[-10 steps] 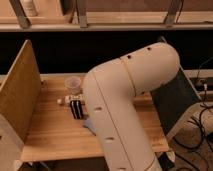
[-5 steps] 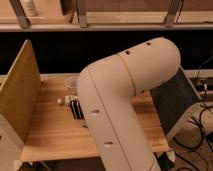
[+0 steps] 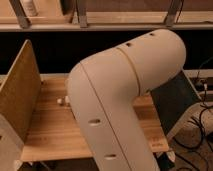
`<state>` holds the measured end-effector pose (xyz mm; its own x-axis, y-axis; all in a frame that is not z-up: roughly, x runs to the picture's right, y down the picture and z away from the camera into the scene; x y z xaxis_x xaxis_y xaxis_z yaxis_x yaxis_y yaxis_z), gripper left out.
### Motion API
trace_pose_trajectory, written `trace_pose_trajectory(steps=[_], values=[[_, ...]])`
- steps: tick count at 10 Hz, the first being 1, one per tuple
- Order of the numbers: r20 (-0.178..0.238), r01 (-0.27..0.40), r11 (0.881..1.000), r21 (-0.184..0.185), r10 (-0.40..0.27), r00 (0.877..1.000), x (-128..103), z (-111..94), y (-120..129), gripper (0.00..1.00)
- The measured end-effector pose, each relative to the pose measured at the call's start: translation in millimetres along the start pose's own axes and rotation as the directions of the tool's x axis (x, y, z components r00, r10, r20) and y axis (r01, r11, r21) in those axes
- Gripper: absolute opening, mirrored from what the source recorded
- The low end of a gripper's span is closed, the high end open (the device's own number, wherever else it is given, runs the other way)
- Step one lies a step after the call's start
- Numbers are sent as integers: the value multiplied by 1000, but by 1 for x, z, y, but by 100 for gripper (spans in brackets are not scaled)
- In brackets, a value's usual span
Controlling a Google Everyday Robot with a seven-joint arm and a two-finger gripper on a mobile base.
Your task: Knock the eraser over
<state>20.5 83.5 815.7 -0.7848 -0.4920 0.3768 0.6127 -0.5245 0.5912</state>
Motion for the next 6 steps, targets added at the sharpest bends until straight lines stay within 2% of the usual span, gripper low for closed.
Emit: trace_pose_trajectory(steps=[2, 3, 5, 6], values=[[7, 87, 996, 19, -87, 996, 10, 5, -33, 0], [12, 146, 989, 29, -146, 989, 14, 6, -53, 0], [30, 227, 973, 31, -228, 973, 17, 10, -77, 0], [30, 232, 972, 30, -233, 972, 17, 10, -78, 0]])
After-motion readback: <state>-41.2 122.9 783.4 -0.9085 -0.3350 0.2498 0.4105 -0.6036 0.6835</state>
